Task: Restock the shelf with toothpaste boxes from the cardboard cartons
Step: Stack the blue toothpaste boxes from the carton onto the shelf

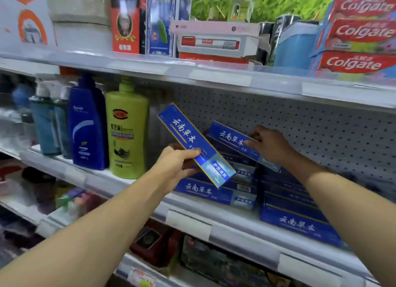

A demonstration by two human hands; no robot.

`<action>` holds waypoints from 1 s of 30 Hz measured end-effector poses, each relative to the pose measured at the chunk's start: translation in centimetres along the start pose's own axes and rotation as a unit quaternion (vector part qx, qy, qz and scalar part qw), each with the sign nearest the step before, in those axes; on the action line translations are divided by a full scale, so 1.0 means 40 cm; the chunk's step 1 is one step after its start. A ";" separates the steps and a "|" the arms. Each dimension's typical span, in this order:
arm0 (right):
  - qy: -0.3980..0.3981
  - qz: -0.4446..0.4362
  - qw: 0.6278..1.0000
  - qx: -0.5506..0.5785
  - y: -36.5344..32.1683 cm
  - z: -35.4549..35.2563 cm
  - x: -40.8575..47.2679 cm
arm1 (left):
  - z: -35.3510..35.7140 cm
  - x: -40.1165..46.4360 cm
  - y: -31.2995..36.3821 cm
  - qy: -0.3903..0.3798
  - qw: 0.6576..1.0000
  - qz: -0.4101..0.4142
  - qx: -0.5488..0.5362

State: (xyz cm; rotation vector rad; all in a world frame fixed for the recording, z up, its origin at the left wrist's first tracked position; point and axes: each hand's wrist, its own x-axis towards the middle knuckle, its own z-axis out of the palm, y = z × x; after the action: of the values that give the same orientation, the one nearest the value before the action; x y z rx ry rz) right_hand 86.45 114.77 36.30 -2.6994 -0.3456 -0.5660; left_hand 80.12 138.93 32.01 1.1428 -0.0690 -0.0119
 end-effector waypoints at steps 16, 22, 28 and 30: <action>-0.025 -0.037 0.997 -0.069 0.127 0.105 0.316 | 0.031 0.215 -0.012 0.045 0.997 0.059 -0.036; -0.031 -0.042 0.991 -0.122 0.141 0.133 0.339 | 0.034 0.231 -0.021 0.030 0.997 0.055 -0.048; 0.008 -0.053 0.998 -0.021 0.107 0.078 0.295 | 0.079 0.240 -0.022 0.020 0.998 0.045 -0.049; 0.010 -0.047 0.998 0.045 0.085 0.047 0.262 | 0.110 0.245 -0.020 0.017 0.998 0.043 -0.038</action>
State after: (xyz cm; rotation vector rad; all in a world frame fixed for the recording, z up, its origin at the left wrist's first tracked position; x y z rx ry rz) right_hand 97.44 114.14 38.15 -2.6008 -0.4827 -0.5883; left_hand 89.65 134.17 33.56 1.0636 -0.0859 0.0807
